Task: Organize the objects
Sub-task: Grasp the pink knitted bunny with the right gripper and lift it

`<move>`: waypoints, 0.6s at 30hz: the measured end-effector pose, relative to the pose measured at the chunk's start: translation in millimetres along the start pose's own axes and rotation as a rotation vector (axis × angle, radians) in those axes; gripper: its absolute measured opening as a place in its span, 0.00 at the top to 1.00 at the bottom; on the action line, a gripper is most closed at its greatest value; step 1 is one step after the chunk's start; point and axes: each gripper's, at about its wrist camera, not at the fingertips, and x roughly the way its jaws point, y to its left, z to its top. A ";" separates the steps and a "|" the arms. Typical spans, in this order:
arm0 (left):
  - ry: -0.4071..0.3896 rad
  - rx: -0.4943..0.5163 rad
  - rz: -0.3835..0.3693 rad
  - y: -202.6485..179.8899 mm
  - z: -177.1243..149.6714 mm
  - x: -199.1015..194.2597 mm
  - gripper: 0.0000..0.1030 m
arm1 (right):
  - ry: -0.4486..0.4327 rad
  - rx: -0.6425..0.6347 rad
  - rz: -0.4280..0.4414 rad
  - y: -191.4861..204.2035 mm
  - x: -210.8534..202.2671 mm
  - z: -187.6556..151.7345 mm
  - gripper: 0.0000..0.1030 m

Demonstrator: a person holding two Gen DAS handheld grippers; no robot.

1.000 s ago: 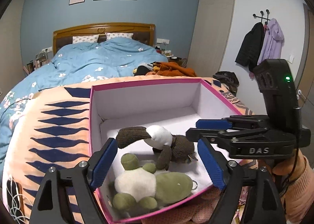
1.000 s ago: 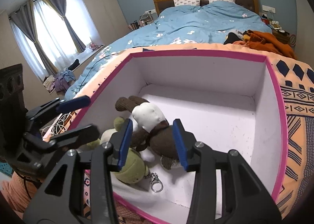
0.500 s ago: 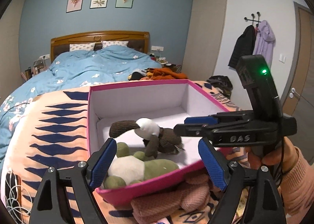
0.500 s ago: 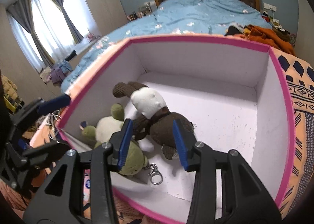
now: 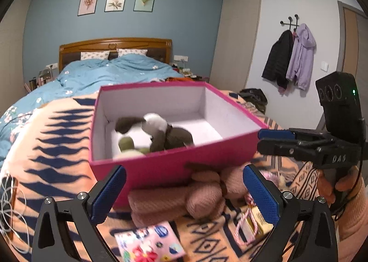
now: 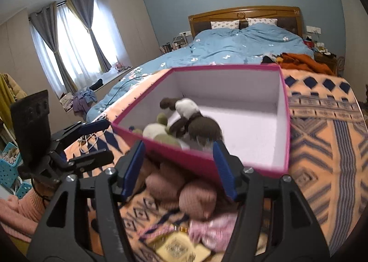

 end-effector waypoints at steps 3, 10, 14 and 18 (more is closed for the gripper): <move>0.022 -0.010 -0.003 -2.8 -11.4 2.7 0.00 | 0.041 0.013 -0.029 -2.2 5.9 -19.7 0.38; 0.089 -0.046 0.013 -4.5 -30.0 17.2 0.00 | 0.113 0.062 -0.076 -11.9 25.8 -49.8 0.38; 0.120 -0.054 0.021 -6.6 -35.6 26.0 0.00 | 0.127 0.075 -0.089 -13.5 33.9 -54.1 0.38; 0.134 -0.057 0.024 -8.6 -37.5 31.3 0.00 | 0.144 0.064 -0.093 -10.1 41.8 -56.5 0.38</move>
